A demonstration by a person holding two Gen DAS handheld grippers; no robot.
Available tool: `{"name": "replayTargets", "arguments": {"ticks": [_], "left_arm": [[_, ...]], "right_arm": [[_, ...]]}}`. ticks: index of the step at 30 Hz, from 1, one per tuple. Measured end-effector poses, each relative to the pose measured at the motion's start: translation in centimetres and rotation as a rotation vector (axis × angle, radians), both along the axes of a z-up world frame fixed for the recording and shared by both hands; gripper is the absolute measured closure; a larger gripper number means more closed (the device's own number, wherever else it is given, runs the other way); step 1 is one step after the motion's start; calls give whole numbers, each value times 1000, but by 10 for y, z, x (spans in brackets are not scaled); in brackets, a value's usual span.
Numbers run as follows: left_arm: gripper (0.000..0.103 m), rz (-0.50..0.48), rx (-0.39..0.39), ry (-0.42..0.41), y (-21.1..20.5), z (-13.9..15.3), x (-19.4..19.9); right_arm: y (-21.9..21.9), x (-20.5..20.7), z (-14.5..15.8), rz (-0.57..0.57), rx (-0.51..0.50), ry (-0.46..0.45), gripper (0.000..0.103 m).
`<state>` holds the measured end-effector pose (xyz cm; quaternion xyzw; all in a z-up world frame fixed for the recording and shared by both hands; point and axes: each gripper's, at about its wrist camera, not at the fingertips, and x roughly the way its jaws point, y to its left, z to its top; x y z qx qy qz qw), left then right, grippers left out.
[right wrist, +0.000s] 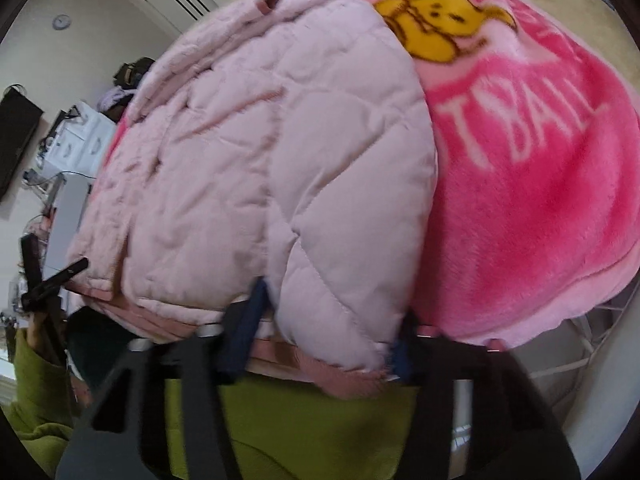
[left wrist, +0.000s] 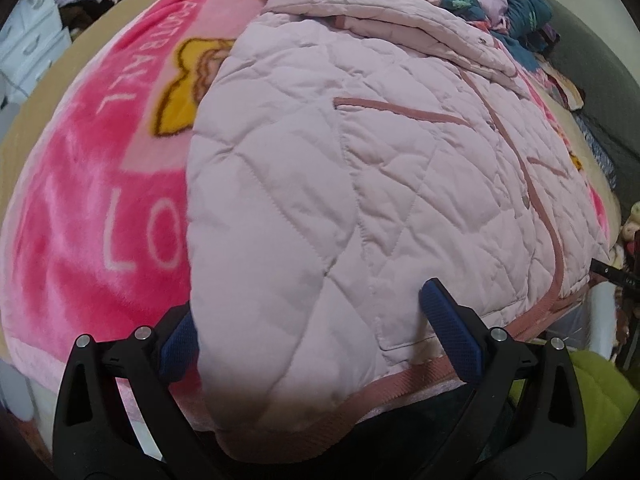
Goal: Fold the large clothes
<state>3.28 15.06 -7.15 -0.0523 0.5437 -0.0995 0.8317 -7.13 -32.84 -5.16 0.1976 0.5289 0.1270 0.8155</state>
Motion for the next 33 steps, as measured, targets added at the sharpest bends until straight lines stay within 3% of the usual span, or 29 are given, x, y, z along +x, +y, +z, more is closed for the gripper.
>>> {"name": "replayTargets", "arguments": {"ticks": [3, 8, 13, 17, 18, 19, 33], "left_arm": [[9, 4, -25, 19, 3, -3, 2], [11, 1, -47, 43, 3, -7, 4], [37, -33, -20, 14, -5, -3, 1], [69, -31, -1, -42, -8, 9, -1], [82, -27, -6, -58, -8, 14, 0], [86, -23, -3, -76, -9, 19, 0], [89, -40, -10, -191, -24, 56, 8]], "right_arm": [[3, 3, 28, 18, 43, -80, 79], [5, 17, 68, 33, 102, -215, 81], [10, 31, 82, 37, 110, -255, 81], [11, 39, 85, 35, 117, -271, 81], [11, 42, 87, 34, 114, -275, 81], [13, 46, 86, 35, 114, -276, 81], [10, 53, 89, 12, 68, -322, 81]]}}
